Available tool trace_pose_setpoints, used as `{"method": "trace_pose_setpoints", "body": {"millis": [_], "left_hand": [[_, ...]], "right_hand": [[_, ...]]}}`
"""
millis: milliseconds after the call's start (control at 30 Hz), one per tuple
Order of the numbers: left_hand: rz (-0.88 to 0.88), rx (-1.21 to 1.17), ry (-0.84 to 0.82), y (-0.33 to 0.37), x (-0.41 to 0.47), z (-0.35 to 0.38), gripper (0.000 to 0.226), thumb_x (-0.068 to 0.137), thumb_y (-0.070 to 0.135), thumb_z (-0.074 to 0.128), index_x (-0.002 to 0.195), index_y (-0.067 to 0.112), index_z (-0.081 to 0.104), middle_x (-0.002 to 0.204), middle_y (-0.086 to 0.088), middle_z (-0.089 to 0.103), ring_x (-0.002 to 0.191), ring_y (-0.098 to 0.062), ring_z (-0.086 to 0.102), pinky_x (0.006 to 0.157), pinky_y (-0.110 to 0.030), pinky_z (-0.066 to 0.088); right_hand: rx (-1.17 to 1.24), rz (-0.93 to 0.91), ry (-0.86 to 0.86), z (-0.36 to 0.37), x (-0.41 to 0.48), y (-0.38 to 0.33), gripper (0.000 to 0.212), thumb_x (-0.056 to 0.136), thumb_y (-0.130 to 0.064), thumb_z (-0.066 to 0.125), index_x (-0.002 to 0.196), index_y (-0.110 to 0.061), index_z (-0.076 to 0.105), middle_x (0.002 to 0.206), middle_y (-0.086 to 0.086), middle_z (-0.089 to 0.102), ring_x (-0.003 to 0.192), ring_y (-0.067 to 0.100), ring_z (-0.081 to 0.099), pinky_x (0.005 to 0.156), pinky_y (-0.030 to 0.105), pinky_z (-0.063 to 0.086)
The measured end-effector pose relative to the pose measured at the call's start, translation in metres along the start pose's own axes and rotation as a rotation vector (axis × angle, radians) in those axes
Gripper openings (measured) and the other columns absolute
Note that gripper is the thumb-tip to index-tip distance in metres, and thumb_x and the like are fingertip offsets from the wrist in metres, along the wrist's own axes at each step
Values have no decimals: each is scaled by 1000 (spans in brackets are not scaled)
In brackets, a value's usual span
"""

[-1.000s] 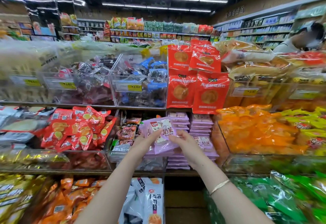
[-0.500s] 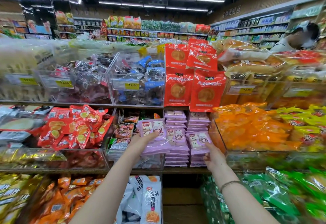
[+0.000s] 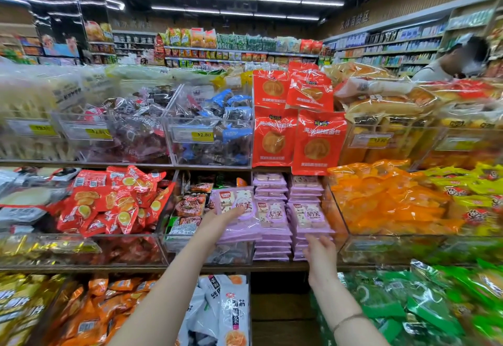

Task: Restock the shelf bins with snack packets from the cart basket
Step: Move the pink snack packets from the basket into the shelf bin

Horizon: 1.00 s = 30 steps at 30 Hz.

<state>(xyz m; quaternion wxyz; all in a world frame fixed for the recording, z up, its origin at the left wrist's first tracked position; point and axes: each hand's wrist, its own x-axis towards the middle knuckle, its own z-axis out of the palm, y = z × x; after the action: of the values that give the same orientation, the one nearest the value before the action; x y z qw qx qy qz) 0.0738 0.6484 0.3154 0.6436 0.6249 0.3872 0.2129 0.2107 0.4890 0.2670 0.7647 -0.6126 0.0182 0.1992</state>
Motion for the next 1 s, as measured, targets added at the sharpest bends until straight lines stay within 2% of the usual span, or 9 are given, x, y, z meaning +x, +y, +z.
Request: {"method": "trace_pose_setpoints", "body": {"millis": [100, 167, 267, 400, 433, 500, 633, 800, 1000], "left_hand": [[4, 37, 8, 0, -1, 0, 104, 73, 54, 72, 148, 5, 20, 150, -12, 35, 131, -31, 41, 106, -47, 35], [-4, 45, 7, 0, -3, -1, 105, 71, 55, 73, 148, 5, 21, 148, -13, 37, 129, -30, 42, 106, -46, 39], [-17, 61, 2, 3, -3, 0, 102, 72, 60, 69, 146, 6, 25, 145, -10, 42, 128, -28, 43, 100, -43, 39], [6, 113, 19, 5, -3, 1, 89, 74, 82, 40, 135, 18, 46, 95, 6, 56, 105, -23, 54, 94, -42, 40], [21, 138, 24, 5, -3, 1, 86, 74, 84, 33, 130, 20, 49, 103, 2, 58, 104, -22, 55, 97, -43, 40], [36, 175, 13, 4, -3, 3, 84, 82, 78, 27, 139, 18, 45, 139, -10, 48, 124, -28, 47, 104, -44, 35], [68, 164, -1, 4, -4, 3, 75, 91, 62, 39, 146, 11, 34, 152, -11, 34, 136, -29, 36, 108, -42, 31], [53, 139, 6, 1, -1, 3, 72, 94, 50, 48, 149, 10, 24, 154, -9, 31, 136, -29, 36, 107, -44, 33], [68, 152, 9, -1, -1, 3, 72, 94, 52, 47, 149, 12, 24, 154, -7, 31, 115, -19, 52, 101, -43, 38]], "right_hand": [[-238, -169, -266, 25, -28, -3, 19, 90, -30, 60, 107, -27, 55, 118, -7, 55, 103, 9, 54, 98, 39, 45], [-350, -230, -434, 46, -40, -8, 28, 87, -41, 61, 110, -27, 53, 111, -13, 54, 102, 5, 54, 89, 30, 48], [-481, -352, -488, 65, -43, -7, 31, 86, -39, 63, 111, -25, 51, 104, -11, 53, 94, 0, 52, 72, 15, 41], [-482, -323, -471, 64, -27, -4, 20, 91, -29, 59, 109, -22, 55, 104, -6, 56, 88, 3, 55, 64, 13, 42], [-446, -292, -472, 62, -23, -4, 18, 92, -27, 58, 108, -20, 56, 104, -4, 58, 84, 5, 58, 62, 13, 44], [-357, -227, -451, 58, -12, -5, 17, 92, -24, 58, 107, -16, 58, 105, 0, 61, 83, 14, 63, 69, 21, 53], [-270, -160, -266, 49, 19, -8, 23, 93, -22, 57, 112, -10, 59, 114, -1, 58, 109, 25, 57, 98, 43, 46], [-392, -257, -39, 43, 45, -13, 6, 93, -17, 55, 98, -13, 56, 106, 4, 58, 103, 25, 56, 78, 30, 41], [-953, -639, -183, 42, 50, -5, 11, 90, -25, 59, 83, -16, 56, 94, 1, 54, 88, 18, 51, 72, 25, 37]]}}
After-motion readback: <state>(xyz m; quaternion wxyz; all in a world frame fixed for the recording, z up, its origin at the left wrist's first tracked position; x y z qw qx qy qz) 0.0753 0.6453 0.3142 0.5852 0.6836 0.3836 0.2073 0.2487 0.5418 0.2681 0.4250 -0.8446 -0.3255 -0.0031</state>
